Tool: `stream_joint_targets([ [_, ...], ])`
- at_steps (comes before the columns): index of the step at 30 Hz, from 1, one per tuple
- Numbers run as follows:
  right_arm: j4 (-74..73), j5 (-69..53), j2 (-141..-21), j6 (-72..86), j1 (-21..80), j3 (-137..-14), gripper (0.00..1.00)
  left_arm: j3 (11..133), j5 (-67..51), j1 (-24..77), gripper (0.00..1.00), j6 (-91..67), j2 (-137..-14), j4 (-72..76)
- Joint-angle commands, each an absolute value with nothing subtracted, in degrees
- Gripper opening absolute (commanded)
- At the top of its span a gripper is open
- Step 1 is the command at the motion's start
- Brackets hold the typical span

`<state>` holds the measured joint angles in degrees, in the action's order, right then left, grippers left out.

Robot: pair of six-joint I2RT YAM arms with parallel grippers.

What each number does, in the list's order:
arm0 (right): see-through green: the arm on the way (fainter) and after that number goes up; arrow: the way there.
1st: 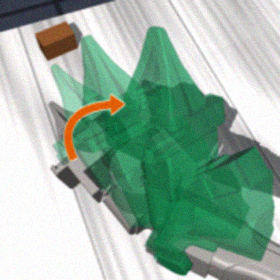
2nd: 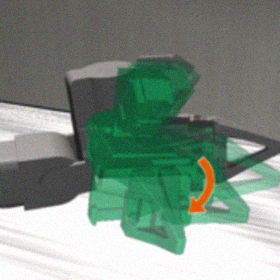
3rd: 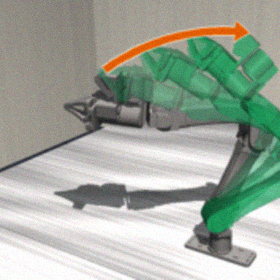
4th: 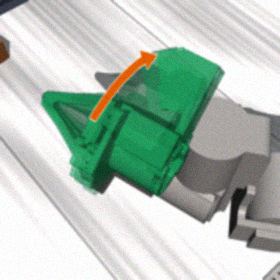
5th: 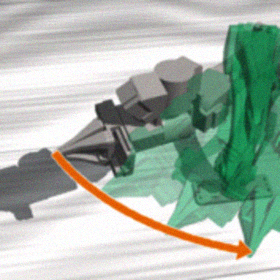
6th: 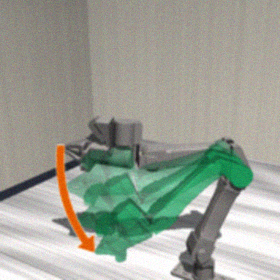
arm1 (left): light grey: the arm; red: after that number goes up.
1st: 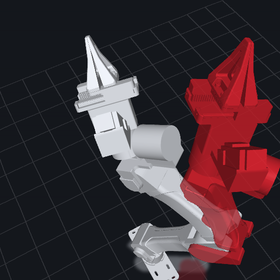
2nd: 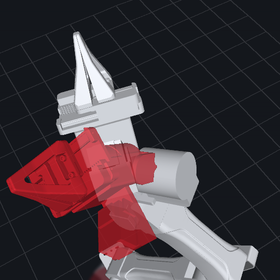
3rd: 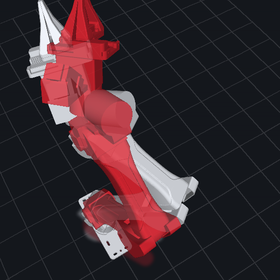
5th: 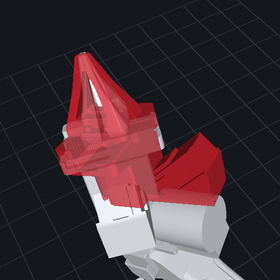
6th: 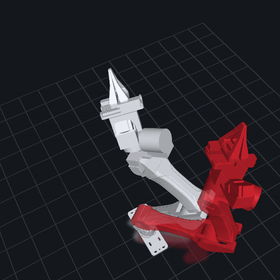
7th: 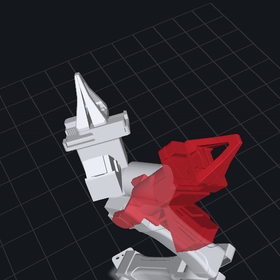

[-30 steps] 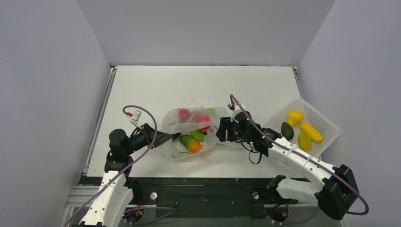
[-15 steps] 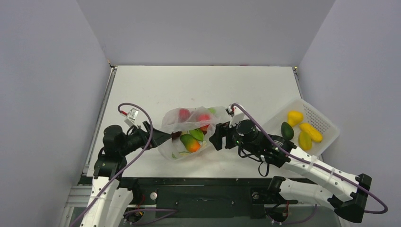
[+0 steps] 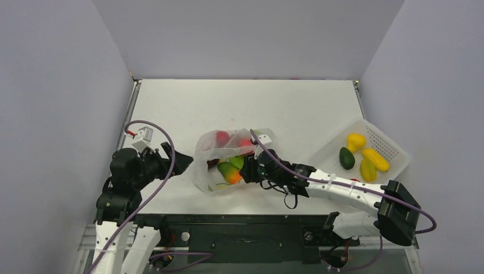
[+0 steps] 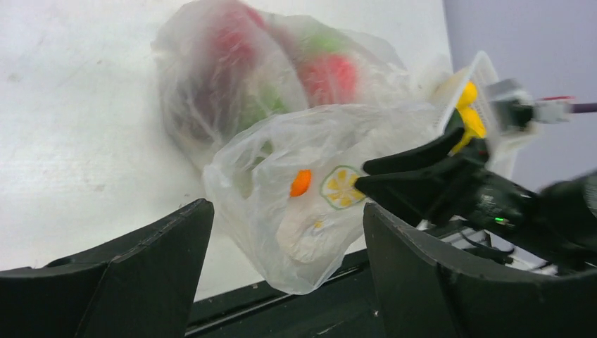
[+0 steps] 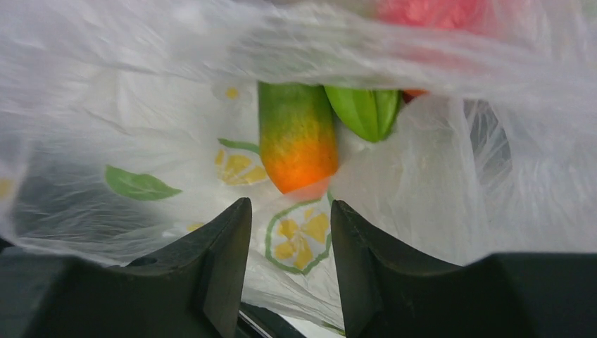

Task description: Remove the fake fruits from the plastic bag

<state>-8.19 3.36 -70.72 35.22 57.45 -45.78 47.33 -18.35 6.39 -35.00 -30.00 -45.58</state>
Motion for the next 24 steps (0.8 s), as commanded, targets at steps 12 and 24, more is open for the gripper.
stream_joint_targets([
  [12, -2.0, 11.2, -64.5, 39.1, 59.1, -36.7, 0.42, 69.9, -10.3, 42.1, 0.92, 8.5, -65.2, -36.5],
  [24, 6.8, 11.8, -59.1, 46.6, 58.7, -29.1, 0.42, 65.4, 0.4, 47.0, 0.92, 22.0, -76.6, -30.0],
])
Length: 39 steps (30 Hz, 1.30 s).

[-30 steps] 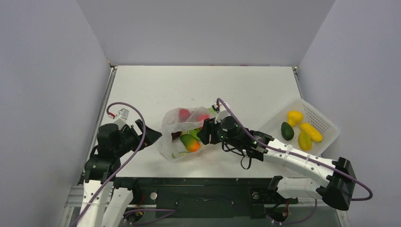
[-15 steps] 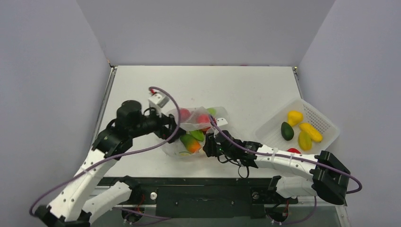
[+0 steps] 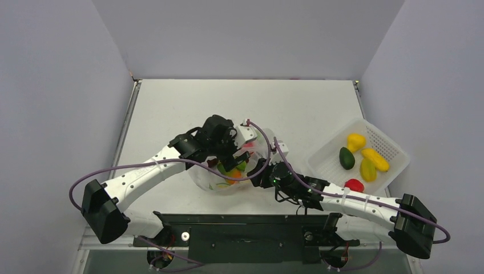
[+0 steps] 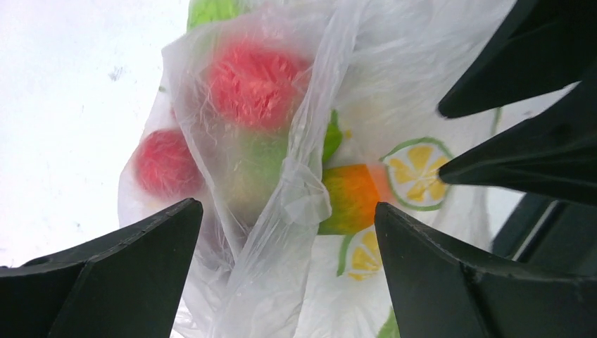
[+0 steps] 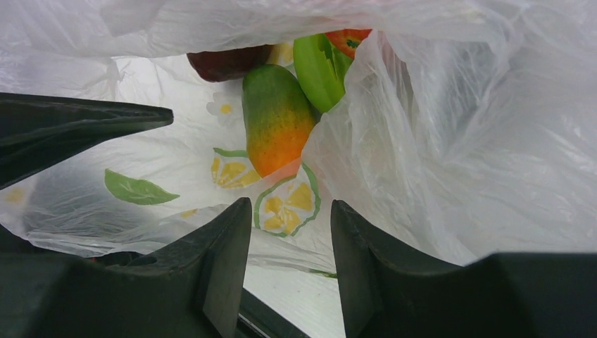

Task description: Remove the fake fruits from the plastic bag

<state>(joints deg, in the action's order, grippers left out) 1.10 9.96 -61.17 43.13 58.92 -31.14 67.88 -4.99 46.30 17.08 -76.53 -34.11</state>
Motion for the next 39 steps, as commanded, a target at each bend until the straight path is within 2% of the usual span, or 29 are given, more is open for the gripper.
stream_joint_targets([
  [1, 7.2, 11.9, -59.1, 47.0, 58.7, -28.5, 0.42, 64.4, 1.3, 47.4, 0.90, 21.4, -76.6, -29.1],
  [4, 7.8, 12.3, -60.3, 47.5, 58.7, -27.3, 0.39, 63.4, 7.1, 48.3, 0.85, 19.9, -76.7, -27.5],
  [6, 8.3, 12.8, -61.2, 48.2, 58.7, -26.5, 0.35, 62.4, 10.7, 48.6, 0.76, 18.9, -76.6, -25.7],
  [7, 8.2, 13.6, -61.8, 48.6, 58.7, -26.0, 0.32, 61.6, 12.9, 48.7, 0.65, 18.4, -76.5, -24.2],
  [8, 7.9, 14.1, -62.1, 48.7, 58.8, -25.7, 0.30, 61.4, 14.8, 48.7, 0.59, 17.6, -76.5, -23.5],
  [9, 7.6, 15.2, -62.6, 48.9, 58.9, -25.3, 0.28, 61.3, 16.3, 48.8, 0.44, 17.0, -76.5, -22.7],
  [11, 6.0, 18.1, -63.4, 49.4, 59.3, -24.5, 0.24, 61.6, 18.7, 48.8, 0.28, 15.4, -76.6, -21.9],
  [12, 4.2, 19.4, -63.8, 50.3, 59.3, -24.0, 0.20, 61.6, 19.1, 48.8, 0.23, 14.5, -76.6, -21.4],
  [16, 1.4, 24.1, -66.3, 53.0, 59.4, -21.7, 0.09, 62.0, 18.6, 48.8, 0.15, 12.4, -76.2, -20.7],
  [20, 0.3, 23.9, -64.7, 52.7, 62.2, -22.5, 0.09, 62.4, 15.3, 48.8, 0.00, 11.4, -75.5, -20.9],
  [26, 0.2, 18.8, -60.2, 48.0, 67.9, -31.9, 0.13, 61.0, 8.7, 48.9, 0.00, 10.9, -72.6, -18.8],
  [31, 0.2, 17.2, -59.3, 46.7, 68.3, -38.4, 0.13, 60.3, 9.1, 49.7, 0.00, 11.3, -72.4, -18.6],
  [39, -0.8, 19.2, -57.9, 45.1, 68.0, -41.1, 0.18, 60.5, 9.7, 50.6, 0.00, 11.0, -72.3, -18.2],
])
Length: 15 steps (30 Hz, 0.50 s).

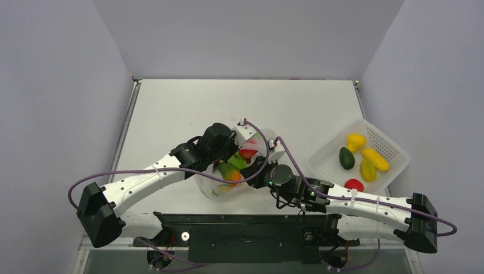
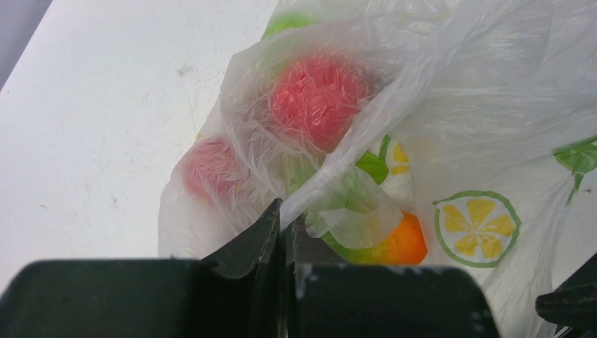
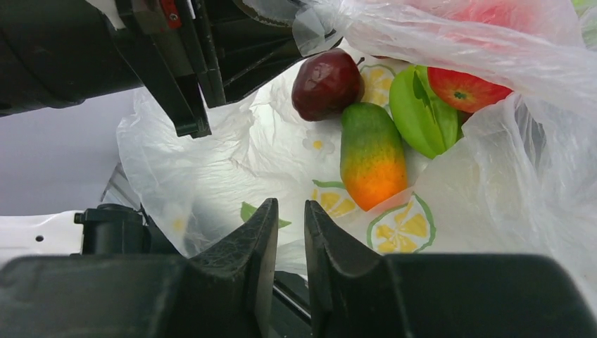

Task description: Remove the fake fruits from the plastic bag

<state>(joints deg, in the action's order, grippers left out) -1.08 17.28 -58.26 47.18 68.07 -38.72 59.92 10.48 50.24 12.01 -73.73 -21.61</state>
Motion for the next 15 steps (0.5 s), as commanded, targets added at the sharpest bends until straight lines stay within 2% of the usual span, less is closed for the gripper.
stream_joint_targets([
  [1, 0.4, 19.8, -58.7, 44.7, 67.6, -41.2, 0.19, 60.3, 9.7, 50.6, 0.00, 11.0, -72.0, -18.0],
  [3, 3.7, 21.3, -60.8, 43.7, 66.0, -40.8, 0.19, 59.6, 10.1, 50.6, 0.00, 11.0, -71.3, -17.3],
  [11, 20.9, 17.9, -75.0, 40.0, 57.5, -37.1, 0.10, 58.7, 10.8, 50.7, 0.00, 11.3, -70.7, -15.9],
  [15, 22.3, 25.6, -80.7, 37.5, 56.5, -36.3, 0.08, 58.5, 11.1, 50.7, 0.00, 11.1, -71.0, -15.3],
])
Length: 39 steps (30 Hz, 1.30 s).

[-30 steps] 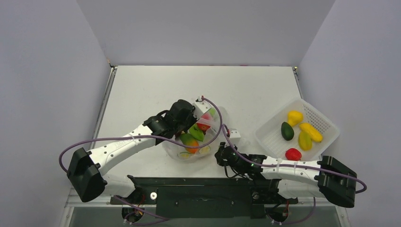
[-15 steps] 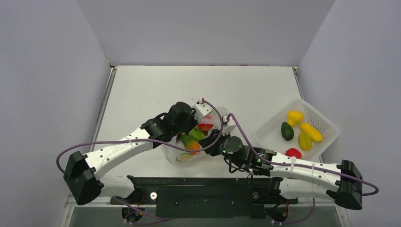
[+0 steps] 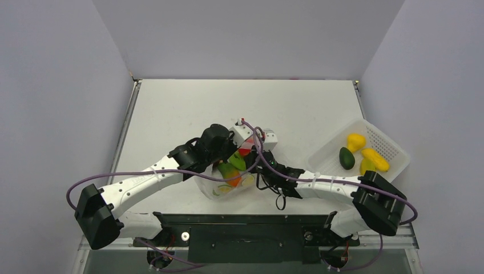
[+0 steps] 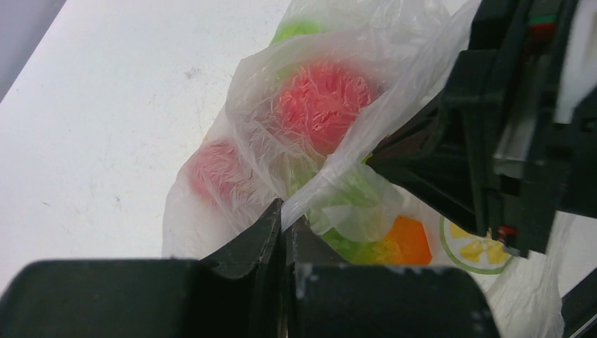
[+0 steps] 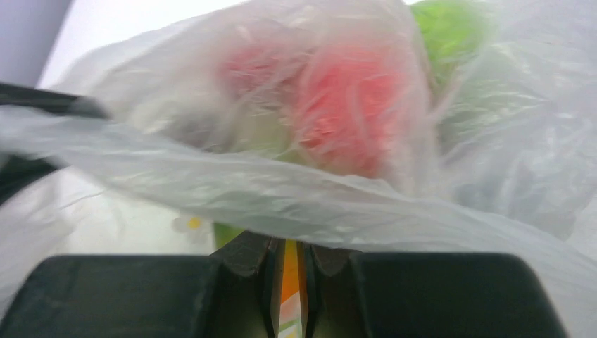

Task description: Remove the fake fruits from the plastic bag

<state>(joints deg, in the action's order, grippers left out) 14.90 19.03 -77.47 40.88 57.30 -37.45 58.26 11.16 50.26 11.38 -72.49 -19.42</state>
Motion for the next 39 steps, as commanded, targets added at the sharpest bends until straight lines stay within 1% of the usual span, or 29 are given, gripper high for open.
stream_joint_targets([
  [1, 22.2, 27.2, -81.6, 37.9, 56.2, -35.7, 0.08, 58.4, 11.8, 50.7, 0.00, 11.1, -71.1, -15.2],
  [4, 23.3, 33.3, -81.6, 42.1, 56.0, -29.0, 0.08, 58.0, 13.3, 50.7, 0.00, 11.5, -71.0, -14.7],
  [7, 25.3, 34.5, -81.0, 45.5, 56.0, -22.5, 0.08, 58.0, 13.4, 50.7, 0.00, 11.8, -71.2, -14.6],
  [9, 25.0, 34.8, -80.8, 46.6, 56.0, -20.9, 0.08, 58.3, 12.9, 50.7, 0.00, 12.0, -71.5, -14.5],
  [14, 20.5, 35.1, -76.5, 43.3, 56.3, -22.3, 0.09, 58.9, 12.1, 50.7, 0.00, 11.8, -72.6, -15.2],
  [20, 21.0, 29.3, -70.9, 40.4, 57.5, -25.6, 0.17, 58.9, 11.1, 50.8, 0.00, 10.9, -72.8, -14.5],
  [23, 22.0, 26.9, -70.2, 40.4, 57.9, -28.1, 0.24, 59.2, 10.2, 50.9, 0.00, 10.1, -72.9, -14.2],
  [26, 25.3, 24.8, -71.7, 42.2, 57.4, -29.8, 0.30, 59.4, 9.5, 51.1, 0.00, 9.7, -72.9, -14.2],
  [29, 26.5, 25.3, -73.9, 43.7, 56.5, -31.1, 0.39, 59.4, 9.6, 51.5, 0.00, 9.6, -72.4, -14.2],
  [30, 27.2, 25.9, -74.4, 43.7, 56.4, -31.6, 0.43, 59.3, 9.6, 51.7, 0.00, 9.6, -72.2, -14.1],
  [31, 27.5, 26.1, -75.4, 43.6, 56.3, -31.9, 0.46, 59.2, 9.8, 52.0, 0.00, 9.6, -71.9, -14.0],
  [32, 27.7, 26.5, -76.0, 43.4, 56.1, -32.6, 0.51, 58.8, 9.9, 52.1, 0.00, 9.7, -71.8, -13.8],
  [34, 27.5, 26.7, -77.9, 42.9, 55.9, -34.0, 0.58, 58.6, 10.4, 52.7, 0.00, 9.9, -71.5, -13.6],
  [38, 26.4, 29.6, -80.5, 41.9, 55.8, -35.8, 0.69, 58.5, 11.0, 53.8, 0.00, 10.2, -71.3, -13.8],
  [39, 26.4, 30.1, -81.3, 41.4, 55.7, -36.1, 0.70, 58.5, 11.1, 53.9, 0.00, 10.3, -71.1, -13.7],
])
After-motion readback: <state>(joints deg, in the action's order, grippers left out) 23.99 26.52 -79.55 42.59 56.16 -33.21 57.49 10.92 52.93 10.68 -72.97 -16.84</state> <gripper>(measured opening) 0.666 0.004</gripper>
